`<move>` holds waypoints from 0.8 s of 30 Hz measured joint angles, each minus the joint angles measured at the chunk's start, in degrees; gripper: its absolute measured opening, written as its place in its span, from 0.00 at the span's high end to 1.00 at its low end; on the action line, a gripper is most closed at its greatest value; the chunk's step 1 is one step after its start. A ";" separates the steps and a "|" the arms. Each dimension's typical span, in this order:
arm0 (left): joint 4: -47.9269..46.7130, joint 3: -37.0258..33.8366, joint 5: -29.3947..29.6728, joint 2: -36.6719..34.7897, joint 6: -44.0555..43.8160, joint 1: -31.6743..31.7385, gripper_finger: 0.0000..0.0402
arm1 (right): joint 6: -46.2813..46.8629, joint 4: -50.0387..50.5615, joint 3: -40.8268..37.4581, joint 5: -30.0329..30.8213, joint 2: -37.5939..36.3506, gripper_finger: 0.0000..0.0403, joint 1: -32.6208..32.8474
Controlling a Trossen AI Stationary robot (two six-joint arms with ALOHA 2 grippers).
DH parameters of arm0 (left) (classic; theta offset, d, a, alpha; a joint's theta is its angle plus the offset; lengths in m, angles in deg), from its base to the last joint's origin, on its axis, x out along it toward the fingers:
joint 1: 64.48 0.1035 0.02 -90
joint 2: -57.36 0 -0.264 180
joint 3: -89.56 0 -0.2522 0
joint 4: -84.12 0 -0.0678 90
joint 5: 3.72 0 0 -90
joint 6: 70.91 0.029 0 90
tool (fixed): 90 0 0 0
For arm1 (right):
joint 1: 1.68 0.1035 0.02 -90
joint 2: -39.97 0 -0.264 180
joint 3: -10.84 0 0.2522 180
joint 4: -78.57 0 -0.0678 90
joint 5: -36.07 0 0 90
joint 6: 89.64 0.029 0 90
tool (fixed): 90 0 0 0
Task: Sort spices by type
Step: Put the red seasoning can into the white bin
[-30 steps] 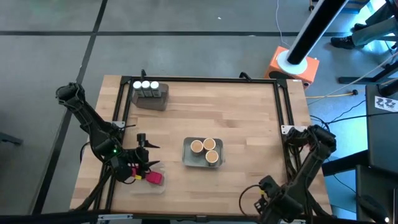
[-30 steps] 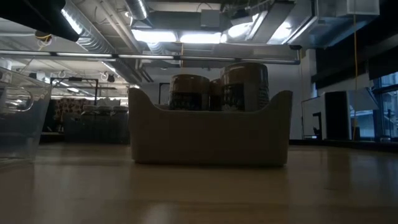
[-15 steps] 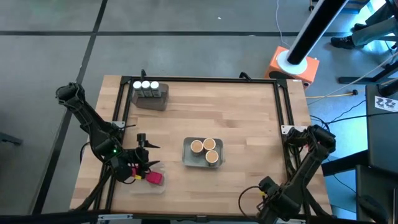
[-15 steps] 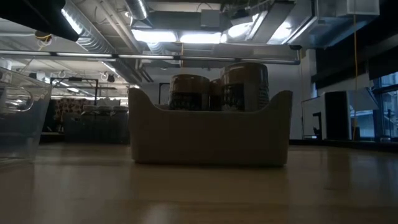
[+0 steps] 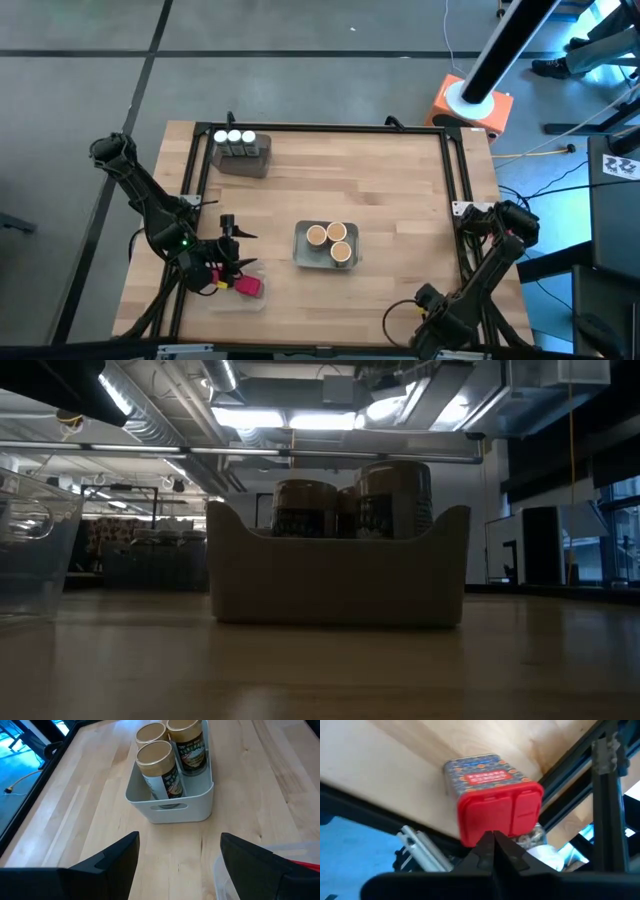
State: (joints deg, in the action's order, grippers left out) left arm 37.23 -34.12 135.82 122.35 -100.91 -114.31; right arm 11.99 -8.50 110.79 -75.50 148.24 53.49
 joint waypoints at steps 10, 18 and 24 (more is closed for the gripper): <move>-0.01 0.00 0.00 0.00 0.00 0.00 0.35 | -0.30 -3.59 -3.49 0.94 -0.25 0.95 -0.07; -0.02 0.00 0.01 0.00 0.27 0.00 0.35 | -1.64 -4.21 -3.64 2.72 -0.31 0.98 -1.72; 0.00 0.02 0.02 0.00 0.35 0.00 0.35 | -5.00 -5.20 -3.62 3.16 -0.28 0.98 -4.01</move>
State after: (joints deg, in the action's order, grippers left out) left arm 37.23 -34.10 135.84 122.35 -100.56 -114.31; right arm 6.99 -13.70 107.17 -72.34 147.96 49.48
